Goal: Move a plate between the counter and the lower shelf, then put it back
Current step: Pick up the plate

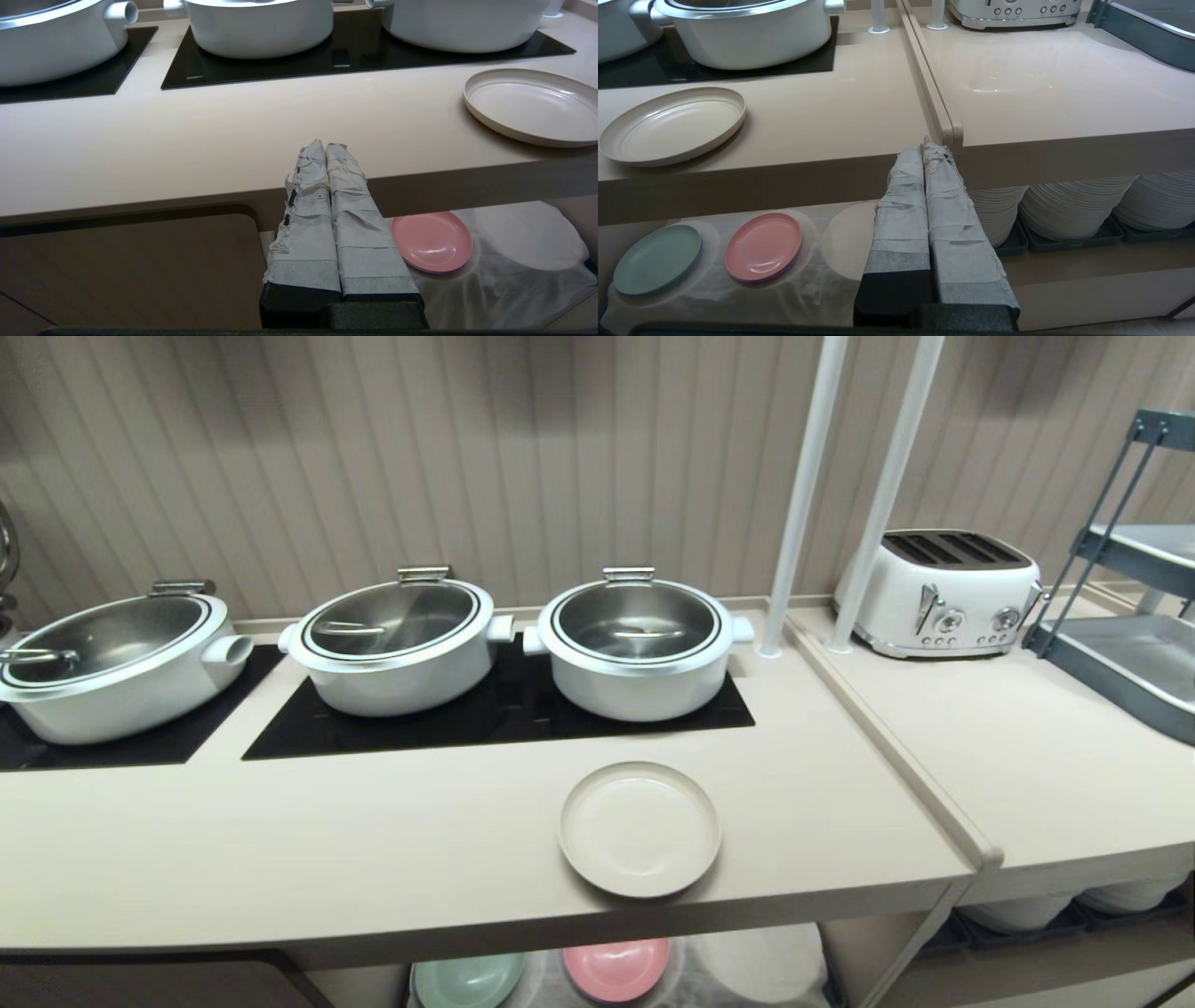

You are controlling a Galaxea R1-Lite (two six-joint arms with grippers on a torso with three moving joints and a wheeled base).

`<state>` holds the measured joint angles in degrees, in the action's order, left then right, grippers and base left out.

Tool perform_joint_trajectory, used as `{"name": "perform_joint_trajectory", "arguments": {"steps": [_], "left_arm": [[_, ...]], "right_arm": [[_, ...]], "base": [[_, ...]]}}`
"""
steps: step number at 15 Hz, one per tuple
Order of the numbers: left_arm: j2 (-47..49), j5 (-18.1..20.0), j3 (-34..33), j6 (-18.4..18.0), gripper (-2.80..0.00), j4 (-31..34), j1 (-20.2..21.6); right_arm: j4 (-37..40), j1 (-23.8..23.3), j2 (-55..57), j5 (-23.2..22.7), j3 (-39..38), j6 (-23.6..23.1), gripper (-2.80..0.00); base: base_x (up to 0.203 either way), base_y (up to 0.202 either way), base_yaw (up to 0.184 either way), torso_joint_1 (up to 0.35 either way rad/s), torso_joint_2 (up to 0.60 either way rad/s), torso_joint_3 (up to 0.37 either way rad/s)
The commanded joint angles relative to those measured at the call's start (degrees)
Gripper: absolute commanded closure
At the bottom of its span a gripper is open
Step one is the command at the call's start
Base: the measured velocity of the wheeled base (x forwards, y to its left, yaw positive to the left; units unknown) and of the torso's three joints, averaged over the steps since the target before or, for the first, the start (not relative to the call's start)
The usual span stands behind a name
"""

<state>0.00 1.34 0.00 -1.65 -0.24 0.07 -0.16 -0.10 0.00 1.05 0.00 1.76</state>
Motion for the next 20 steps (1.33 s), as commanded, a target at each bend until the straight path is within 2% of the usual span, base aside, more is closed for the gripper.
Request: {"name": "perform_joint_trajectory", "arguments": {"steps": [1, 11, 20], "left_arm": [[0.00, -0.02, 0.00, -0.02, 0.00, -0.02, 0.01], [0.00, -0.02, 0.00, -0.02, 0.00, -0.02, 0.01], [0.00, -0.02, 0.00, -0.11, 0.00, -0.02, 0.01]], "right_arm": [[-0.02, 0.01, 0.00, 0.01, 0.00, 0.00, 0.00], [-0.02, 0.01, 0.00, 0.01, 0.00, 0.00, 0.00], [-0.02, 0.01, 0.00, 0.01, 0.00, 0.00, 0.00]], "base": [[0.000, 0.000, 0.000, 0.000, 0.00, 0.000], [0.000, 0.000, 0.000, 0.003, 0.00, 0.000], [0.000, -0.178, 0.001, 0.001, 0.00, 0.001]]}}
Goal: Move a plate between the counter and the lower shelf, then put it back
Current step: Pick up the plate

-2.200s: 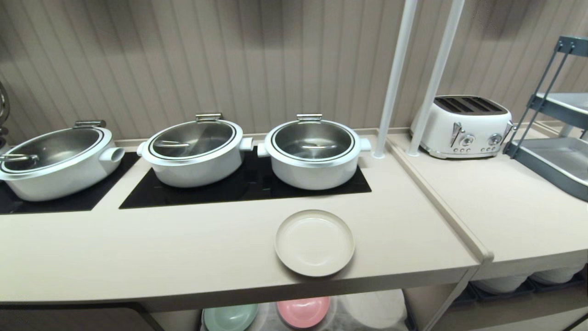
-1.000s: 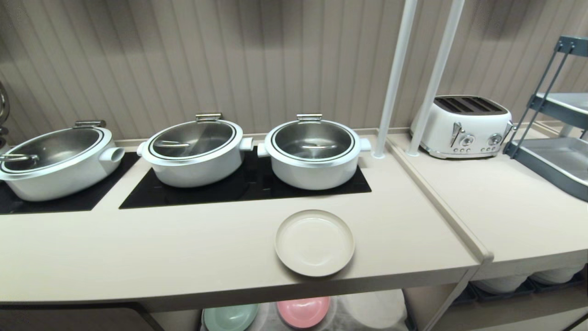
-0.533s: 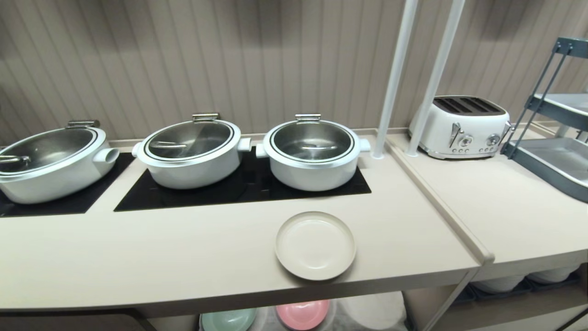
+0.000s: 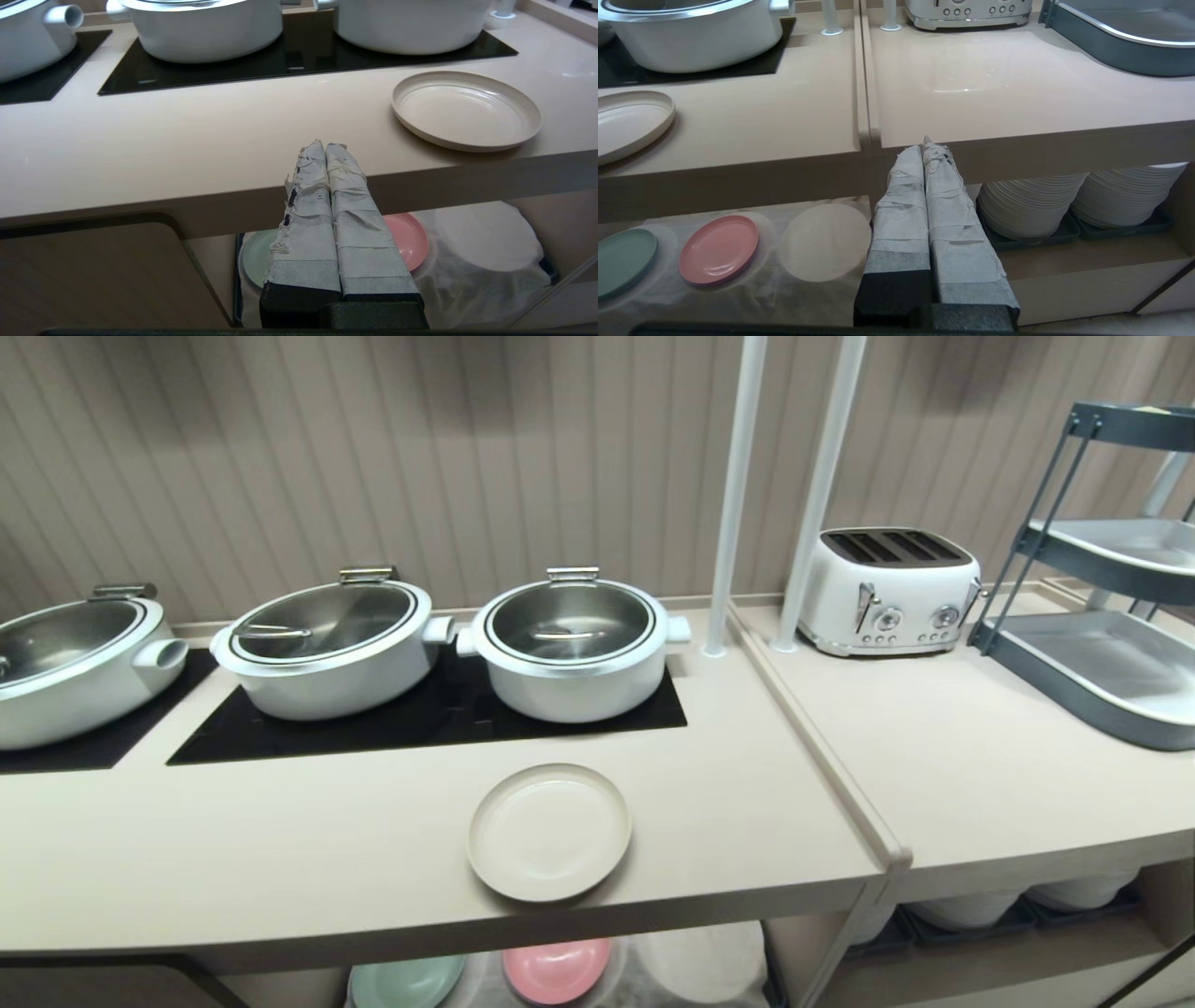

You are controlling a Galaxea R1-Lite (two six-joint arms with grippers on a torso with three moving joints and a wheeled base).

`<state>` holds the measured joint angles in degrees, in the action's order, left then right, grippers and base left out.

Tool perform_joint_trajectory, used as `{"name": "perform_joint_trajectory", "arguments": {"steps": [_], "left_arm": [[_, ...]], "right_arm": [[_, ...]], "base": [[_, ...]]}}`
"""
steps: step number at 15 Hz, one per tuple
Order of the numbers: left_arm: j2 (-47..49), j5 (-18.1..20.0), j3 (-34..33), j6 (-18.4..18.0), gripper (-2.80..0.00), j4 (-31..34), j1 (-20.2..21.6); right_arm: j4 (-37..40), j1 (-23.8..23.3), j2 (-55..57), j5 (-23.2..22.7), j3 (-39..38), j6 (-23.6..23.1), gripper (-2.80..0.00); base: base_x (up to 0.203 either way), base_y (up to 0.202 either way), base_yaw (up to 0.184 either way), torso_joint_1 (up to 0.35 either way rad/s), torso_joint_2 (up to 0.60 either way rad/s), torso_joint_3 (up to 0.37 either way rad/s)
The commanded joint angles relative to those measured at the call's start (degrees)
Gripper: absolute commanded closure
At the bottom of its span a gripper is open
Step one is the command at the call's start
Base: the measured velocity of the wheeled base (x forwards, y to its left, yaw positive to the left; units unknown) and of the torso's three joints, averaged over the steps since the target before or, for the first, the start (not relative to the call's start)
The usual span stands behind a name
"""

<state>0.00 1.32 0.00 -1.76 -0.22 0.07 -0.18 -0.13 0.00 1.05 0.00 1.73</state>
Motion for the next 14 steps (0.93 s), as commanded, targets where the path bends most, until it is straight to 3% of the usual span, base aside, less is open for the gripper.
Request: {"name": "perform_joint_trajectory", "arguments": {"steps": [1, 9, 14], "left_arm": [[0.00, 0.00, 0.00, 0.00, 0.00, -0.04, 0.02], [0.00, 0.00, 0.00, 0.00, 0.00, -0.04, 0.02], [0.00, 0.00, 0.00, 0.00, 0.00, -0.04, 0.02]], "right_arm": [[0.01, 0.05, 0.00, 0.01, 0.00, 0.03, 0.00], [0.01, 0.05, 0.00, 0.01, 0.00, 0.03, 0.00], [0.01, 0.05, 0.00, 0.01, 0.00, 0.03, 0.00]], "base": [[0.000, -0.192, 0.000, 0.003, 0.00, 0.002], [0.000, -0.189, 0.001, 0.002, 0.00, 0.002], [0.000, -0.018, 0.001, 0.000, 0.00, 0.000]]}}
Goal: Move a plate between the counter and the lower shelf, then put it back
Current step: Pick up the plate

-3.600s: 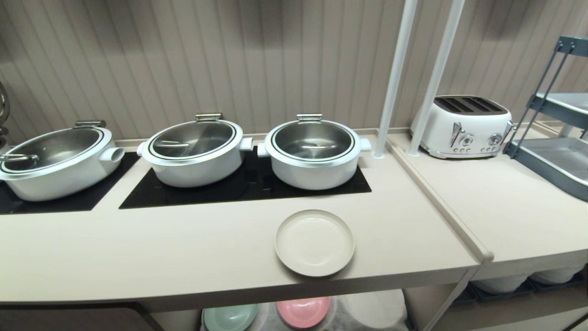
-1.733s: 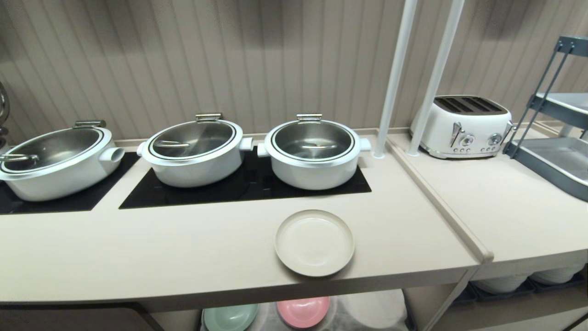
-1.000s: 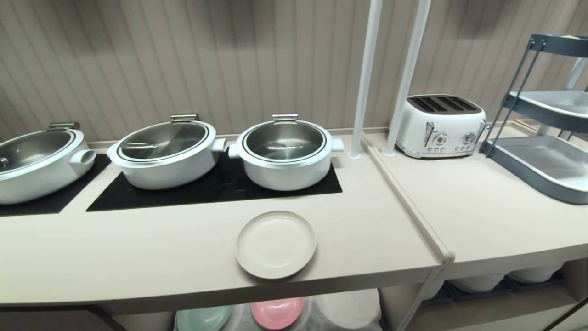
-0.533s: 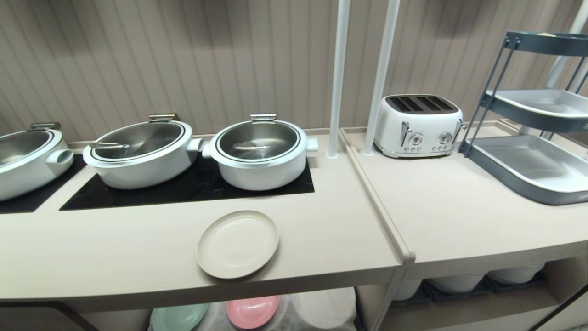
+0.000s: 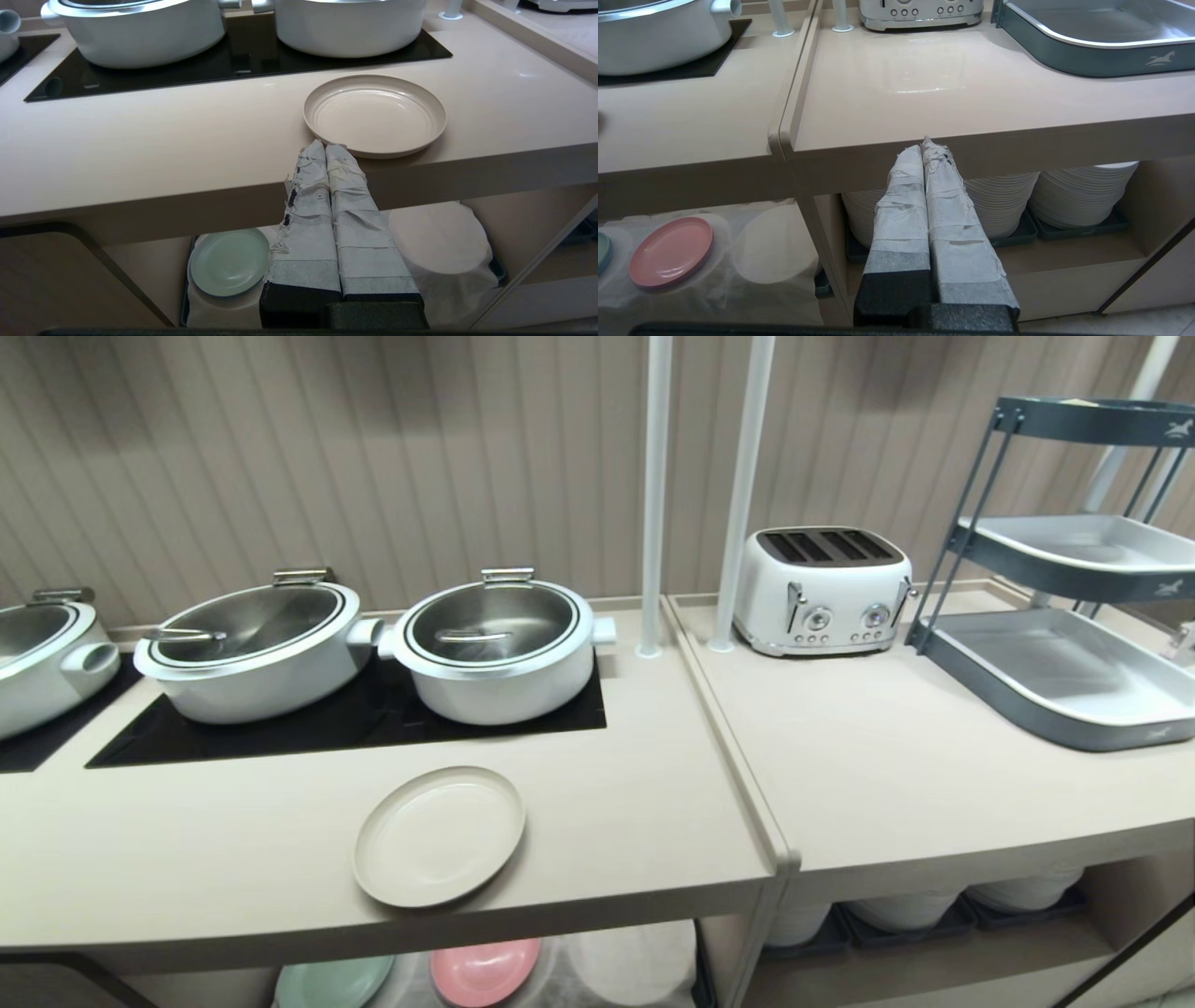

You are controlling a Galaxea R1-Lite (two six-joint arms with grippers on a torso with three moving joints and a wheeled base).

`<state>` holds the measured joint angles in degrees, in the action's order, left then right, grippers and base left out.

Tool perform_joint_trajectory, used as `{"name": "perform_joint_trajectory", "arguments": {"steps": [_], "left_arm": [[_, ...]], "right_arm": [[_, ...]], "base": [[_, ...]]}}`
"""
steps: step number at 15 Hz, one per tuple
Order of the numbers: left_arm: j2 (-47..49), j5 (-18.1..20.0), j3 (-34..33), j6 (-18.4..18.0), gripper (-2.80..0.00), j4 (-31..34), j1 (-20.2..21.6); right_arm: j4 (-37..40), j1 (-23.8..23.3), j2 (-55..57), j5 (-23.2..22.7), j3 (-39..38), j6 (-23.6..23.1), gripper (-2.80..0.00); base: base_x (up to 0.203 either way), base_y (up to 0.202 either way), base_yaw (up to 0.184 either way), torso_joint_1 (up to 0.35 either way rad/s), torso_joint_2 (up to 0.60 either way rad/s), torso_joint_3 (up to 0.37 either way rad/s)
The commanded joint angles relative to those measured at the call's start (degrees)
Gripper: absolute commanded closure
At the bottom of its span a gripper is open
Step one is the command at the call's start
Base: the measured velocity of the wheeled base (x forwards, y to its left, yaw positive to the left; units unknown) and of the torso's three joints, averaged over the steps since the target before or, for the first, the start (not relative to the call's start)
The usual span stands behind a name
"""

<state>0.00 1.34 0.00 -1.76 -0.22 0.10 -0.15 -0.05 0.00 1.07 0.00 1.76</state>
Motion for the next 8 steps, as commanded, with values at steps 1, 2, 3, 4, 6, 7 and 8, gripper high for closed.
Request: {"name": "perform_joint_trajectory", "arguments": {"steps": [1, 2, 3, 4, 6, 7, 8], "left_arm": [[0.00, -0.02, 0.00, 0.00, 0.00, -0.04, -0.01], [0.00, -0.02, 0.00, 0.00, 0.00, -0.04, -0.01], [0.00, -0.02, 0.00, 0.00, 0.00, -0.04, -0.01], [0.00, -0.02, 0.00, 0.00, 0.00, -0.04, -0.01], [0.00, 0.07, 0.00, 0.01, 0.00, -0.04, -0.01], [0.00, 0.24, 0.00, 0.06, 0.00, -0.04, -0.01], [0.00, 0.15, 0.00, -0.23, 0.00, -0.04, -0.01]], "right_arm": [[-0.02, -0.04, 0.00, -0.02, 0.00, 0.00, 0.00], [-0.02, -0.04, 0.00, -0.02, 0.00, 0.00, 0.00], [-0.02, -0.04, 0.00, -0.02, 0.00, 0.00, 0.00], [-0.02, -0.04, 0.00, -0.02, 0.00, 0.00, 0.00], [-0.02, -0.04, 0.00, -0.02, 0.00, 0.00, 0.00], [-0.02, -0.04, 0.00, -0.02, 0.00, 0.00, 0.00], [-0.02, -0.04, 0.00, -0.02, 0.00, 0.00, 0.00]], "base": [[0.000, 0.000, 0.000, 0.000, 0.00, 0.000], [0.000, 0.000, 0.000, 0.000, 0.00, 0.000], [0.000, 0.000, 0.000, 0.000, 0.00, 0.000], [0.000, 0.000, 0.000, 0.000, 0.00, 0.000], [0.000, 0.000, 0.000, 0.000, 0.00, 0.000], [0.000, 0.000, 0.000, 0.000, 0.00, 0.000], [0.000, 0.000, 0.000, 0.000, 0.00, 0.000]]}}
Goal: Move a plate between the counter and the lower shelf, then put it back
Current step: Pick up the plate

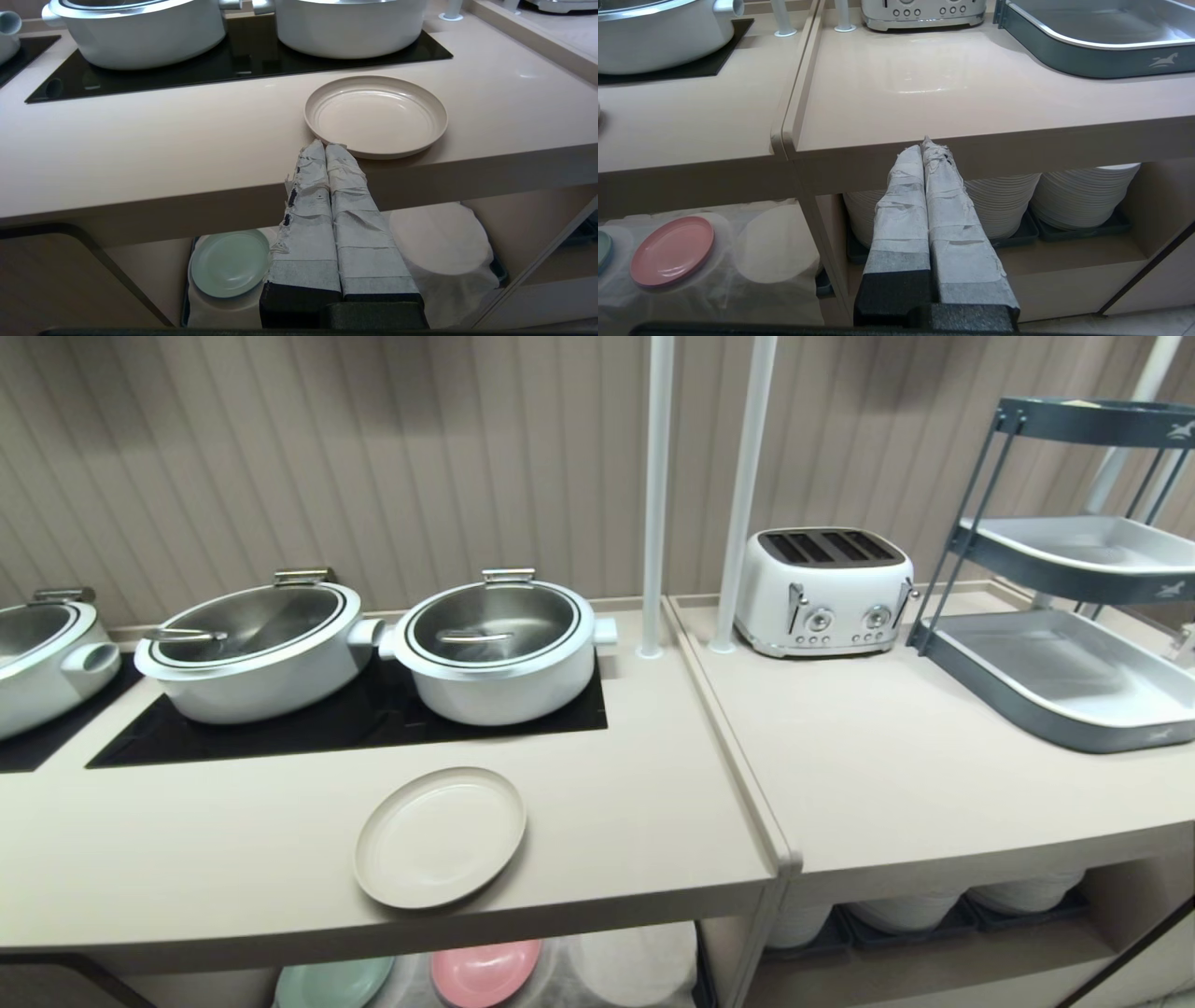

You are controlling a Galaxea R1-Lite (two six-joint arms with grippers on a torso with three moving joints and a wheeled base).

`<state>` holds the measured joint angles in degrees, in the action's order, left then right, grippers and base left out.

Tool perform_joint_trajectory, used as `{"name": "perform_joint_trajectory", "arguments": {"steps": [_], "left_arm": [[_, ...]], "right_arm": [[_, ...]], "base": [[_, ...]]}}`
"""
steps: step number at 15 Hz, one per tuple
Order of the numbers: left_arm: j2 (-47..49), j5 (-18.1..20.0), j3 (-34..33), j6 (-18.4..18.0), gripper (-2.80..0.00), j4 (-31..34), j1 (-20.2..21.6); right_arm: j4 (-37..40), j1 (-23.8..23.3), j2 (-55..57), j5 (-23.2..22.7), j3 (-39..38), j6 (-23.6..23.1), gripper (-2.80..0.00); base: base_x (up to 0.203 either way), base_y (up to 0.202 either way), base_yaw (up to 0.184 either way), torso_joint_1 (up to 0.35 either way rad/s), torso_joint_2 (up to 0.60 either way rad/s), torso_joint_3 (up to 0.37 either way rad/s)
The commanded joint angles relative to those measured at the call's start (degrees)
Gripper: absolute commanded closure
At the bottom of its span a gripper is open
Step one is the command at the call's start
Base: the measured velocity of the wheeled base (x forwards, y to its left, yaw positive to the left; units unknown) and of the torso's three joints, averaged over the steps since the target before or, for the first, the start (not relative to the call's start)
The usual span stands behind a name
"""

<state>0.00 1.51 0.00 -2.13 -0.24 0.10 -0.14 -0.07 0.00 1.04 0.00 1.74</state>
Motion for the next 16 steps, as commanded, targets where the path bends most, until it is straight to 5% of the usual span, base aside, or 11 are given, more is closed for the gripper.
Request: {"name": "perform_joint_trajectory", "arguments": {"steps": [1, 5, 11, 16], "left_arm": [[0.00, 0.13, 0.00, -0.75, 0.00, -0.02, -0.01], [0.00, 1.06, 0.47, -6.04, 0.00, -0.57, -0.01], [1.27, 1.67, 10.71, -5.66, 0.00, 7.13, -0.01], [12.90, 1.94, 21.19, -3.58, 0.00, 12.72, -0.01]], "right_arm": [[-0.03, -0.01, 0.00, 0.02, 0.00, 0.02, 0.00], [-0.03, -0.01, 0.00, 0.02, 0.00, 0.02, 0.00], [-0.03, -0.01, 0.00, 0.02, 0.00, 0.02, 0.00], [-0.03, -0.01, 0.00, 0.02, 0.00, 0.02, 0.00]], "base": [[0.000, 0.000, 0.000, 0.000, 0.00, 0.000], [0.000, 0.000, 0.000, 0.000, 0.00, 0.000], [0.000, 0.000, 0.000, 0.000, 0.00, 0.000], [0.000, 0.000, 0.000, 0.000, 0.00, 0.000]]}}
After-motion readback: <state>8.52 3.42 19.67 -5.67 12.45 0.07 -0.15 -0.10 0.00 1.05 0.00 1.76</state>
